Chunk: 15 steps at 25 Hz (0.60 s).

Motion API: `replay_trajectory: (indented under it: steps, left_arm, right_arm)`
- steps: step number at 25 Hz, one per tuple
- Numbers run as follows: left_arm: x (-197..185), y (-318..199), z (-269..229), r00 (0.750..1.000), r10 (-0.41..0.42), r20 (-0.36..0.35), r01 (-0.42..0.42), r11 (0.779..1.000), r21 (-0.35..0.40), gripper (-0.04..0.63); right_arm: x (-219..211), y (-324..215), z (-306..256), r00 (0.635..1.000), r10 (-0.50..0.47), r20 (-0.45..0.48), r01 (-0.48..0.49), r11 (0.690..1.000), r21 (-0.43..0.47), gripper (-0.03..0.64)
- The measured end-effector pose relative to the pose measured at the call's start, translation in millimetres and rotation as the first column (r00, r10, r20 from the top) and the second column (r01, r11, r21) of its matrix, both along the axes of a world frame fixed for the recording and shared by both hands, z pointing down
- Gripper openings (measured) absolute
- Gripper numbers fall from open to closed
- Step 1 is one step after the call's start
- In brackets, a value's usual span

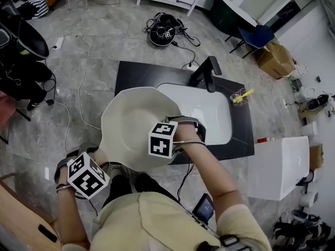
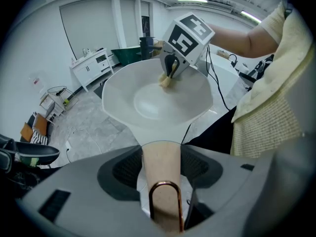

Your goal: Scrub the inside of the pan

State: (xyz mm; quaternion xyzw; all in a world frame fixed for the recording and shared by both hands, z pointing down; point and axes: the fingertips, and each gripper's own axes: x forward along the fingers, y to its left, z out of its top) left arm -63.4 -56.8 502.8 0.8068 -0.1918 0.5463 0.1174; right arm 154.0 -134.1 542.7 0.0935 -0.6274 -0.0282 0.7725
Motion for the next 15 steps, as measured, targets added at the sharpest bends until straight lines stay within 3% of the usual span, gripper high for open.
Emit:
replay_trajectory:
  steps: [6, 15]
  left_arm:
    - [-0.2, 0.4, 0.4, 1.0, -0.005, -0.01, 0.005, 1.0, -0.006, 0.249]
    - [0.0, 0.1, 1.1, 1.0, -0.008, -0.016, 0.008, 1.0, -0.006, 0.249]
  right_arm:
    - [0.4, -37.2, -6.4, 1.0, -0.026, -0.005, 0.026, 0.981, 0.191, 0.051]
    - [-10.6, -72.3, -10.8, 0.998, -0.056, 0.022, 0.043, 0.924, 0.379, 0.052]
